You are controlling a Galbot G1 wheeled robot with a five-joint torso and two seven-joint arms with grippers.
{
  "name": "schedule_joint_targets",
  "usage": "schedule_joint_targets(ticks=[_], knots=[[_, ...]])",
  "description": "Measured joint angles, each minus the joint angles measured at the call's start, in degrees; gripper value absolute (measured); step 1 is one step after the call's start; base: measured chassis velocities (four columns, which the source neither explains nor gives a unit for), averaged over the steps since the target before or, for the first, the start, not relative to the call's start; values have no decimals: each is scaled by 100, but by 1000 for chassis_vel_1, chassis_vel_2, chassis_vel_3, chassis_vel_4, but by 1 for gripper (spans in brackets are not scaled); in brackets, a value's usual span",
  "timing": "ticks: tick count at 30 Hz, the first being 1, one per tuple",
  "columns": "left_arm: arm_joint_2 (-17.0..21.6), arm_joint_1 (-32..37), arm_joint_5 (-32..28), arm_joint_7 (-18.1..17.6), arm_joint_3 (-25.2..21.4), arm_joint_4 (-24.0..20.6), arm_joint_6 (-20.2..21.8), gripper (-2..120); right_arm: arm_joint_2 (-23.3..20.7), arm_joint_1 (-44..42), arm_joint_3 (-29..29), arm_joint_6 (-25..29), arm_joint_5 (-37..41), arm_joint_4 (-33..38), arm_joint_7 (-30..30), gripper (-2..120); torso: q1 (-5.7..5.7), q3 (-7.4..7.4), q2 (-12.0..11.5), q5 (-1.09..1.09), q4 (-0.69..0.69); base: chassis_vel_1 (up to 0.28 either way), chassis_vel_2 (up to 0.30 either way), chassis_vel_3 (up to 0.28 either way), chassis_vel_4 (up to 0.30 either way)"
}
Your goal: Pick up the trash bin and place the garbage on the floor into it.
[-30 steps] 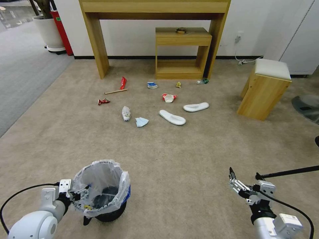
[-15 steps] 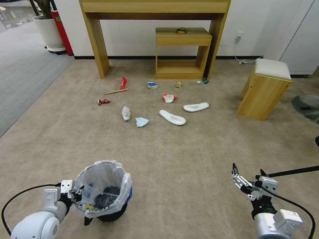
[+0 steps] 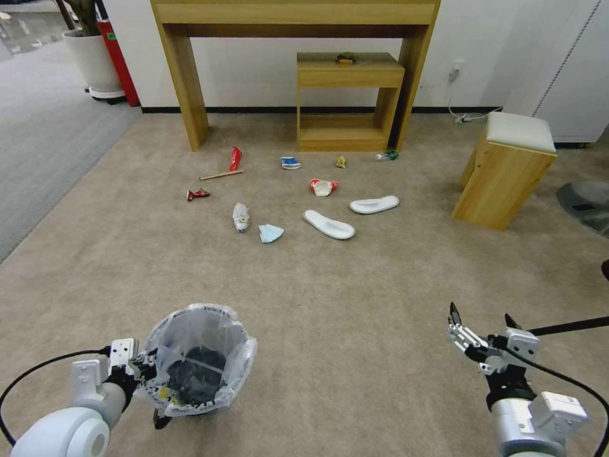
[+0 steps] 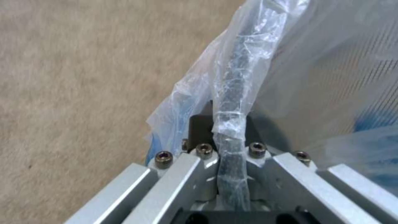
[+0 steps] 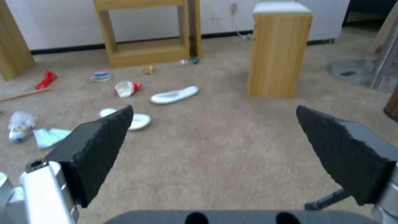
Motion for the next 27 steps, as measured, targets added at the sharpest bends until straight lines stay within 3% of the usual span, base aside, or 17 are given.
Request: schedule_joint_targets(ticks=[7, 12, 19, 27], knots=[[-268, 520, -371, -549, -70, -912, 1, 0, 16, 46, 201, -37, 8, 253, -127, 100, 0, 0, 0, 1, 1, 0, 0, 0, 0], [-439, 757, -488, -890, 20, -1225, 1, 0, 25, 34, 272, -45, 9, 382, -165, 100, 0, 0, 0, 0, 1, 0, 0, 0, 0], [-797, 1075, -172, -767, 173, -1292, 1, 0, 55, -4, 491, -24, -21, 475, -449, 100, 0, 0, 0, 0, 2, 0, 0, 0, 0], [-814, 1075, -85, -627, 233, -1288, 1, 0, 97, -2, 505, 113, -124, 404, -491, 100, -1, -1, 0, 0, 1, 0, 0, 0, 0]])
